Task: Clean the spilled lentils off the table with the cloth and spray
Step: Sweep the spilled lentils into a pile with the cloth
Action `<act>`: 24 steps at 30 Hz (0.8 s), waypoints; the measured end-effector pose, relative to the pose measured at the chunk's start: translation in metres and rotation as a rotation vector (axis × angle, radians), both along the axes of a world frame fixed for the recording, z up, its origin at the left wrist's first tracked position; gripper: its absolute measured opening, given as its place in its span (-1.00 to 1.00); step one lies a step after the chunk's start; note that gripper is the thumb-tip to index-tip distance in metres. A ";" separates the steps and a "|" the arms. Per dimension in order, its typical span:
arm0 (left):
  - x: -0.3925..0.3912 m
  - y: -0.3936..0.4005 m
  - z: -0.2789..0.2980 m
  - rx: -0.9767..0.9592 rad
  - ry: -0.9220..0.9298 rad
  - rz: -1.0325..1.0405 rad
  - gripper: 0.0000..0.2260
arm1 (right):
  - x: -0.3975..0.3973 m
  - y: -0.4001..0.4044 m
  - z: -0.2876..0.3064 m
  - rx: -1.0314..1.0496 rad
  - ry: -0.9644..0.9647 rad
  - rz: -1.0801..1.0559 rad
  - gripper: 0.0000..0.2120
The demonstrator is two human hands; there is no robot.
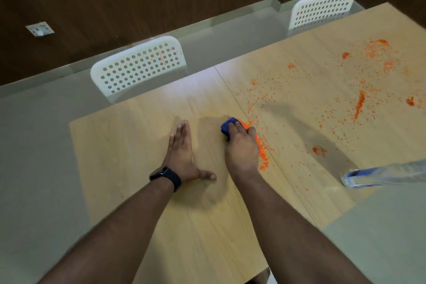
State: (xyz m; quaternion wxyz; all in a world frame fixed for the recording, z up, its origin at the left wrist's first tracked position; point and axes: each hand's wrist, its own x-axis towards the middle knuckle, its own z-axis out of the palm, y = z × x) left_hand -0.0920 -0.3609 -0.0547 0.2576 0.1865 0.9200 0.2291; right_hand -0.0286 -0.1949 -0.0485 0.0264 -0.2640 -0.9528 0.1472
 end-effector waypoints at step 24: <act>-0.041 -0.006 0.007 0.016 -0.033 -0.008 0.57 | -0.056 0.014 0.003 0.005 -0.044 -0.217 -0.58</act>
